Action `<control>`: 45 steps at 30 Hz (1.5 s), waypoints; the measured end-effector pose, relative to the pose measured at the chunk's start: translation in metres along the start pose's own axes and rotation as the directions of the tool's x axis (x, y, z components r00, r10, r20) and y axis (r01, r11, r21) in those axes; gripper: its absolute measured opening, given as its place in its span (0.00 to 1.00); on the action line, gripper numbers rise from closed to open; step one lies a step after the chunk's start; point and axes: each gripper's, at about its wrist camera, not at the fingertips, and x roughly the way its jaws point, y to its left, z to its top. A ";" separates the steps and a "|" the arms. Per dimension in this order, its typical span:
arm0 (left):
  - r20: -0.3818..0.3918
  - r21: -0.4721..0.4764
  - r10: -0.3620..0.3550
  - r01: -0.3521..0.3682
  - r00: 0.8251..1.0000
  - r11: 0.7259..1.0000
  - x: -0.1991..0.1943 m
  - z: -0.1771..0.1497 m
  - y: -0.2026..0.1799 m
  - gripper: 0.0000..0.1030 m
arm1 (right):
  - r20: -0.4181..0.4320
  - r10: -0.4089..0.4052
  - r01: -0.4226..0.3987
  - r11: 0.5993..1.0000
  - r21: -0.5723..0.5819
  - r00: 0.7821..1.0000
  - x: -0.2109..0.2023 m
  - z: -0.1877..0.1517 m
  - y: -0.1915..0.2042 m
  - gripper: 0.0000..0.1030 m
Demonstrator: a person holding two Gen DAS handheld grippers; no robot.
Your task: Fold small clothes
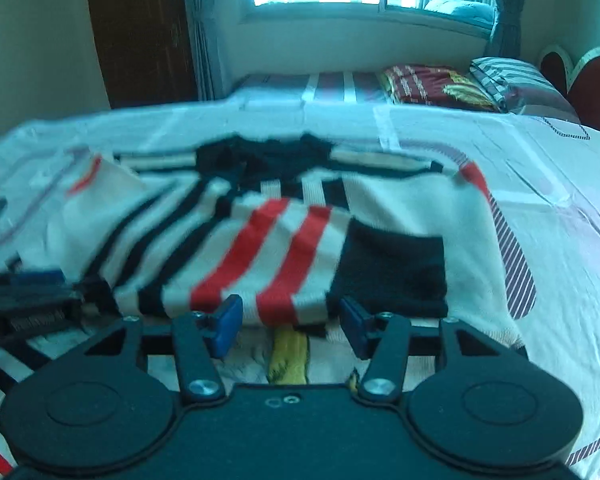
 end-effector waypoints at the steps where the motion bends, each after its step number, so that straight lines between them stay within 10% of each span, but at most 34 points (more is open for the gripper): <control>1: -0.002 -0.008 -0.001 0.001 1.000 1.000 0.000 0.000 0.001 0.53 | 0.013 -0.006 0.006 1.000 -0.020 1.000 0.000 -0.002 0.000 0.51; 16: -0.049 -0.024 -0.028 0.027 0.998 0.999 -0.040 -0.025 -0.029 0.53 | -0.002 0.094 -0.094 0.995 0.031 0.996 -0.050 -0.031 0.000 0.52; 27: -0.050 0.005 0.066 -0.065 0.997 0.998 -0.046 -0.045 -0.024 0.54 | -0.009 0.021 -0.021 0.999 -0.048 1.000 -0.051 -0.060 -0.039 0.52; 30: -0.066 -0.029 0.104 -0.106 0.992 0.994 -0.049 -0.052 -0.006 0.78 | 0.014 -0.002 0.003 0.998 -0.059 1.000 -0.057 -0.072 -0.054 0.53; 37: -0.088 -0.068 0.136 -0.142 0.987 0.988 -0.059 -0.063 0.013 0.83 | 0.015 -0.018 0.019 0.999 -0.032 1.000 -0.065 -0.074 -0.056 0.55; 45: -0.046 0.027 0.006 -0.005 0.999 1.000 -0.109 -0.081 -0.004 0.83 | 0.037 0.098 -0.101 0.992 0.074 0.994 -0.107 -0.085 -0.030 0.55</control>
